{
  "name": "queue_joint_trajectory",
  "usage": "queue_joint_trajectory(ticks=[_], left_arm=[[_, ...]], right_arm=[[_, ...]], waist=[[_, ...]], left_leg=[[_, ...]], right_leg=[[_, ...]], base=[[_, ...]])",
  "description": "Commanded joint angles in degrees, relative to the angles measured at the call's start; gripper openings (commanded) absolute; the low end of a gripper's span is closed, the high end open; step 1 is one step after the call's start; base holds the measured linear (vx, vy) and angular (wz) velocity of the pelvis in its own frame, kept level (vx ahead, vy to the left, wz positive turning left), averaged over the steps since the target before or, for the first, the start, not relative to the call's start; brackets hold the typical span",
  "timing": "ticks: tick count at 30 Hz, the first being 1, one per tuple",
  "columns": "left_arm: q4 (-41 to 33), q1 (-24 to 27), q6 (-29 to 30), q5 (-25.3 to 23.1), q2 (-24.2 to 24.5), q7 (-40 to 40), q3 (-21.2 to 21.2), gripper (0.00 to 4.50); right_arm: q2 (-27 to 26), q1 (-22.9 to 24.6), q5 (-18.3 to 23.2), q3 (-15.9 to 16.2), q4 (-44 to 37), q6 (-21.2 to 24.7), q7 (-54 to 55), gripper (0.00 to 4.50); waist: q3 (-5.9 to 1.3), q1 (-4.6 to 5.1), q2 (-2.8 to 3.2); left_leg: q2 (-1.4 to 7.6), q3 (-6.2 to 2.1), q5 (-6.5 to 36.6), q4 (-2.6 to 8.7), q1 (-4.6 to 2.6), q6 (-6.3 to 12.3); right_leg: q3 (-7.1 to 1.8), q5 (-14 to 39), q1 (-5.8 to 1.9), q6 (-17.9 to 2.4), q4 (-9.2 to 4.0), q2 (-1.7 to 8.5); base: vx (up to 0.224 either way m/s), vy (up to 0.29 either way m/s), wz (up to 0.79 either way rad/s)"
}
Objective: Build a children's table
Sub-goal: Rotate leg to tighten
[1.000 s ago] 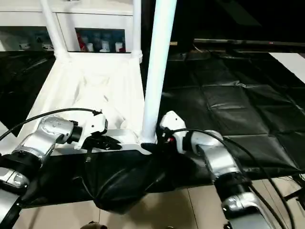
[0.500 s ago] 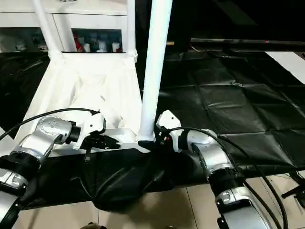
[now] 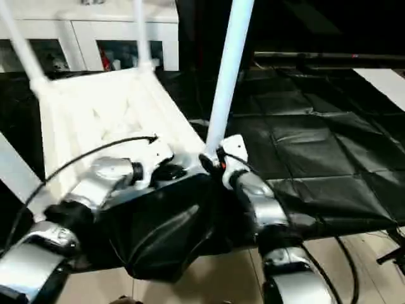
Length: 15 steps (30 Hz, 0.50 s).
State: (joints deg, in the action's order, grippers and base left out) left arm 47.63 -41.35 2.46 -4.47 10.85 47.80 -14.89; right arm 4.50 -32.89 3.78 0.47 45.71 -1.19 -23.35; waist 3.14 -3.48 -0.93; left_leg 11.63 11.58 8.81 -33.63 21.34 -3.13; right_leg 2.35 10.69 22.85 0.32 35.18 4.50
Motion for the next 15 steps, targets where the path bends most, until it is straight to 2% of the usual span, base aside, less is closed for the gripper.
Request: queue_joint_trajectory(ticks=[1,4,5,6,8,10,11,15], left_arm=[[0.7,0.3,0.1,0.0,-4.1,-2.3,-1.4,0.00],[0.2,1.0,0.5,-0.8,-3.0,-0.9,-2.2,0.00],[-0.7,2.1,0.7,-1.3,-0.9,2.7,-3.4,0.00],[-0.7,2.1,0.7,-1.3,-0.9,2.7,-3.4,0.00],[-1.6,2.9,0.7,-1.4,0.6,5.6,-3.8,0.00],[-2.7,3.6,0.4,-1.1,2.3,9.1,-4.2,0.00],[-4.1,4.5,-0.6,-0.6,4.5,13.8,-4.8,0.00],[-6.6,6.1,-2.8,0.7,8.0,21.0,-5.1,0.00]], right_arm=[[-5.4,-0.4,0.8,3.7,0.2,-0.2,-5.1,3.44],[-4.1,-0.4,0.5,4.2,-0.4,-1.1,-6.8,3.47],[-1.1,0.4,0.9,5.5,-2.8,-0.7,-12.9,3.47],[-1.1,0.4,0.9,5.5,-2.8,-0.7,-12.9,3.47],[1.2,1.0,1.5,6.3,-4.8,0.0,-17.7,3.47],[3.8,1.5,1.9,6.9,-6.4,0.6,-22.2,3.47],[6.7,2.0,2.6,7.6,-8.3,1.9,-27.5,3.47],[10.8,2.8,3.2,8.9,-10.8,3.3,-35.4,3.47]], waist=[[-3.25,-0.09,-0.40],[-3.22,-0.02,-0.33],[-3.19,-0.03,-0.44],[-3.28,-0.17,-0.45],[-3.33,-0.18,-0.47],[-3.48,-0.41,-0.66],[-3.51,-0.48,-0.78],[-3.60,-0.96,-0.83]], left_leg=[[1.54,-1.41,22.1,4.60,-1.11,-0.60],[1.56,-1.42,22.9,4.67,-1.12,-0.61],[1.56,-1.46,23.2,4.67,-1.09,-0.43],[1.59,-1.46,23.2,4.62,-1.12,-0.24],[1.64,-1.36,22.0,4.64,-1.00,0.05],[1.62,-1.26,19.9,4.52,-0.80,0.84],[1.63,-1.11,18.8,4.42,-0.71,1.56],[1.88,-0.85,16.2,4.30,-0.82,2.13]], right_leg=[[-2.03,22.2,-1.14,-9.6,-5.68,3.49],[-1.98,22.0,-1.19,-9.9,-5.69,3.55],[-1.94,22.8,-1.28,-9.8,-5.74,3.60],[-1.94,22.7,-1.38,-9.8,-5.76,3.64],[-2.06,21.0,-1.41,-10.1,-5.61,3.59],[-2.01,17.9,-1.84,-10.9,-5.23,3.53],[-2.05,16.6,-1.92,-11.2,-5.13,3.54],[-1.95,14.3,-1.93,-12.1,-4.79,3.50]], base=[[0.000,0.000,0.00],[0.000,0.000,0.00],[0.000,0.000,0.00],[0.000,0.000,0.00],[0.000,0.000,0.00],[0.000,0.000,0.00],[0.000,0.000,0.00],[0.000,0.000,0.00]])
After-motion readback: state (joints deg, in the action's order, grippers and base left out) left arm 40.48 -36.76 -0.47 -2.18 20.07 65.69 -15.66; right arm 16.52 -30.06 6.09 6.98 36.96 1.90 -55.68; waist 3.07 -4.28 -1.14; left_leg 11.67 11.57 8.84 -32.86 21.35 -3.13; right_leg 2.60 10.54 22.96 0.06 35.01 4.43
